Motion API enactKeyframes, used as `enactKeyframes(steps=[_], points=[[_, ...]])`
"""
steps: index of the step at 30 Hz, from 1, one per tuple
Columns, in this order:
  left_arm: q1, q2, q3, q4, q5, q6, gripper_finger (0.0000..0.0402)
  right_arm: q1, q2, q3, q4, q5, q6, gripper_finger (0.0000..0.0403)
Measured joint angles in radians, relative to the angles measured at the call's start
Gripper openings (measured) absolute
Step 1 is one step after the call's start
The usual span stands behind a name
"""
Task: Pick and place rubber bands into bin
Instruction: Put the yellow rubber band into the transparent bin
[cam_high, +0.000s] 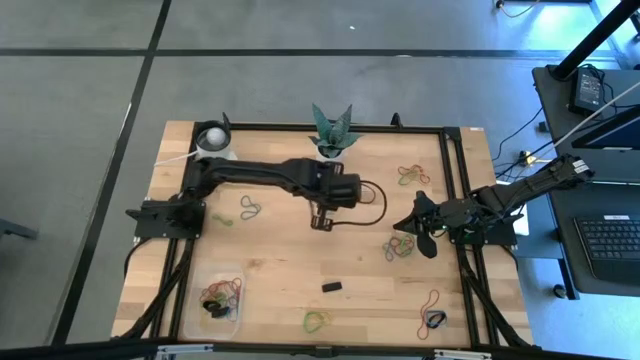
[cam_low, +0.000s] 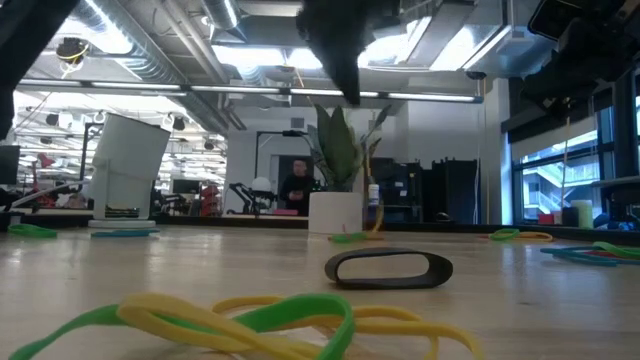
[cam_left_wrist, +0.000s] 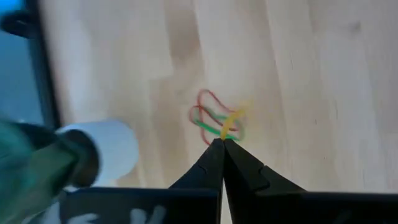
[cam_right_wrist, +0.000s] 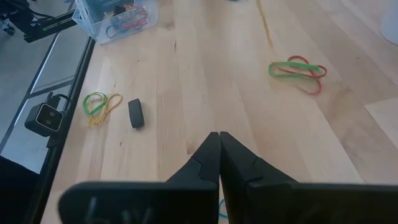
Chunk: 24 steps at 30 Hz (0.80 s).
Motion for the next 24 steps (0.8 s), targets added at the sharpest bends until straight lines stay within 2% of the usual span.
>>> enactKeyframes(steps=[4,12,17,24], points=[[-0.005,-0.076,0.0,0.004,-0.046,-0.05,0.0001,0.0,0.0,0.0,0.0,0.0,-0.003,0.0004],[-0.033,-0.206,0.0,-0.036,-0.053,-0.146,0.0001,0.0,0.0,0.0,0.0,0.0,-0.003,0.0004],[-0.108,-0.263,0.0,-0.183,-0.062,-0.232,0.0001,0.0,0.0,0.0,0.0,0.0,-0.003,0.0004],[-0.268,-0.291,0.0,-0.394,-0.052,-0.508,0.0001,0.0,0.0,0.0,0.0,-0.001,-0.003,0.0004]])
